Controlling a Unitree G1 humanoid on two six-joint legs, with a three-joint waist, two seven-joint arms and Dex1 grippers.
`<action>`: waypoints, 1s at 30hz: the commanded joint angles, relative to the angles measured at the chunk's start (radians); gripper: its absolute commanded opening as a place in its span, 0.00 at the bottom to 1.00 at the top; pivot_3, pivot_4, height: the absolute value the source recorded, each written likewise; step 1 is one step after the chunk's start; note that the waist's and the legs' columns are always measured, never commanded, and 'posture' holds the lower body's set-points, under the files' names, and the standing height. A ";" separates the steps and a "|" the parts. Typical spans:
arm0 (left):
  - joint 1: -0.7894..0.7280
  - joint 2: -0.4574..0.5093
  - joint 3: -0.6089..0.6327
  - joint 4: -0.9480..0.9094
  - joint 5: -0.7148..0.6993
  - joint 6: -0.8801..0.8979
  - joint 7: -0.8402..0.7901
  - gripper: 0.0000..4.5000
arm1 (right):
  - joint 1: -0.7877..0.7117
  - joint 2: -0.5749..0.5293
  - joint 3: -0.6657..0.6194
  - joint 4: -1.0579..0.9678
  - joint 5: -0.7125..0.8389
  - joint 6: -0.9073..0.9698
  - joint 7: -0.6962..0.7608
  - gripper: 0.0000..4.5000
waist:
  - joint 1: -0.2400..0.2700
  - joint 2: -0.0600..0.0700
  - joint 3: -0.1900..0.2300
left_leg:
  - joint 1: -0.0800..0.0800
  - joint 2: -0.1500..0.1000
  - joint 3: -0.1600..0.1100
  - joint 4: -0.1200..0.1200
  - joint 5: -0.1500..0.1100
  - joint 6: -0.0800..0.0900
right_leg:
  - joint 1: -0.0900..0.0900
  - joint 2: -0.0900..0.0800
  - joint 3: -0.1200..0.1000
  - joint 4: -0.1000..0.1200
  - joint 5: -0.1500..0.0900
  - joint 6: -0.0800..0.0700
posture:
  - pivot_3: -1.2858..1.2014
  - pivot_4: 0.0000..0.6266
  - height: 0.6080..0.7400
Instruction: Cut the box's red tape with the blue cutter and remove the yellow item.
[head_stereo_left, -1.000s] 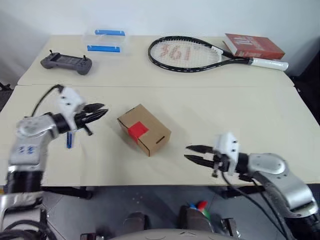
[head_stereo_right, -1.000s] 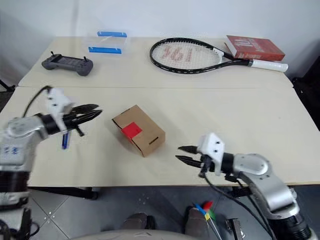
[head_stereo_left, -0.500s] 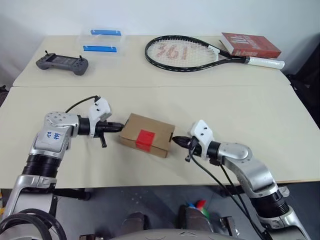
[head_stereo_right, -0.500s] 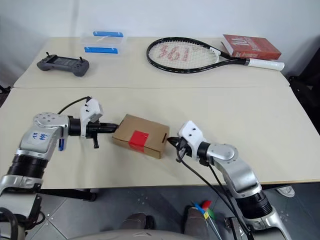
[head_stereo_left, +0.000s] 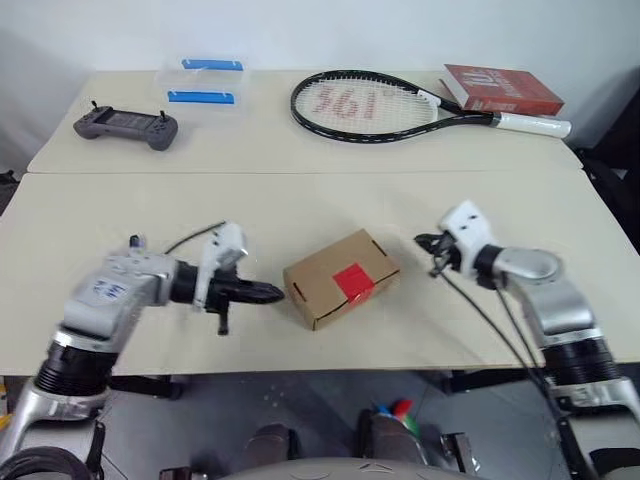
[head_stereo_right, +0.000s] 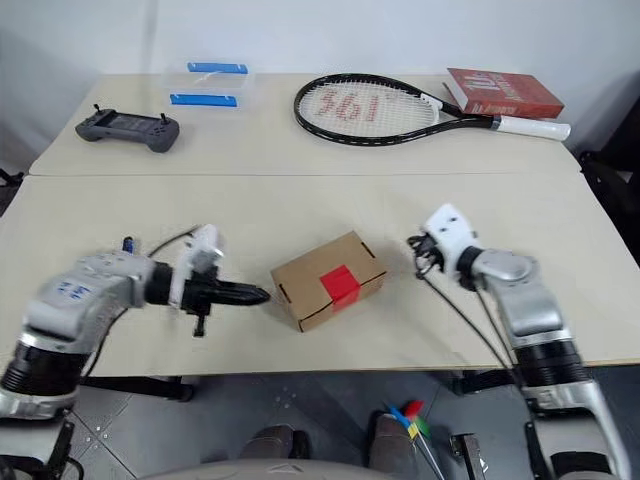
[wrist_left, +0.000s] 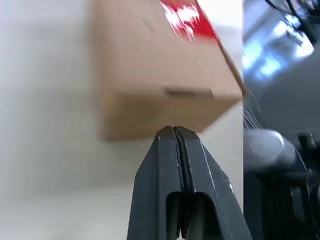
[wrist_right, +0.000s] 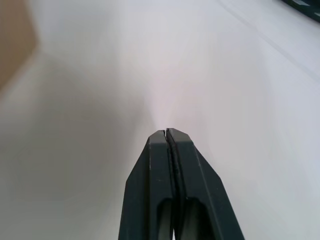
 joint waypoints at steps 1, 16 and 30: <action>-0.100 -0.058 0.014 0.133 0.035 -0.091 0.070 0.00 | 0.100 -0.072 0.017 -0.178 0.102 0.130 0.152 0.01 | 0.009 0.000 0.000 | 0.000 0.000 0.000 0.000 0.000 0.000 | 0.001 0.000 0.000 0.000 0.000 0.000 | 0.52 0.24 1.00; -0.055 -0.210 -0.268 0.152 0.193 -0.211 0.005 0.00 | 0.041 0.161 0.104 -0.321 0.079 0.309 -0.134 0.01 | 0.004 -0.002 0.000 | -0.001 0.001 0.010 0.002 0.000 -0.001 | -0.002 0.002 0.004 0.000 0.001 -0.001 | 0.52 0.24 1.00; -0.005 -0.472 -0.322 0.004 0.190 -0.037 0.258 0.00 | -0.150 0.098 0.130 0.075 -0.003 0.024 0.080 0.01 | 0.012 -0.001 0.000 | 0.000 0.001 0.010 0.002 0.000 -0.001 | -0.001 0.003 0.004 0.000 0.001 -0.001 | 0.52 0.24 1.00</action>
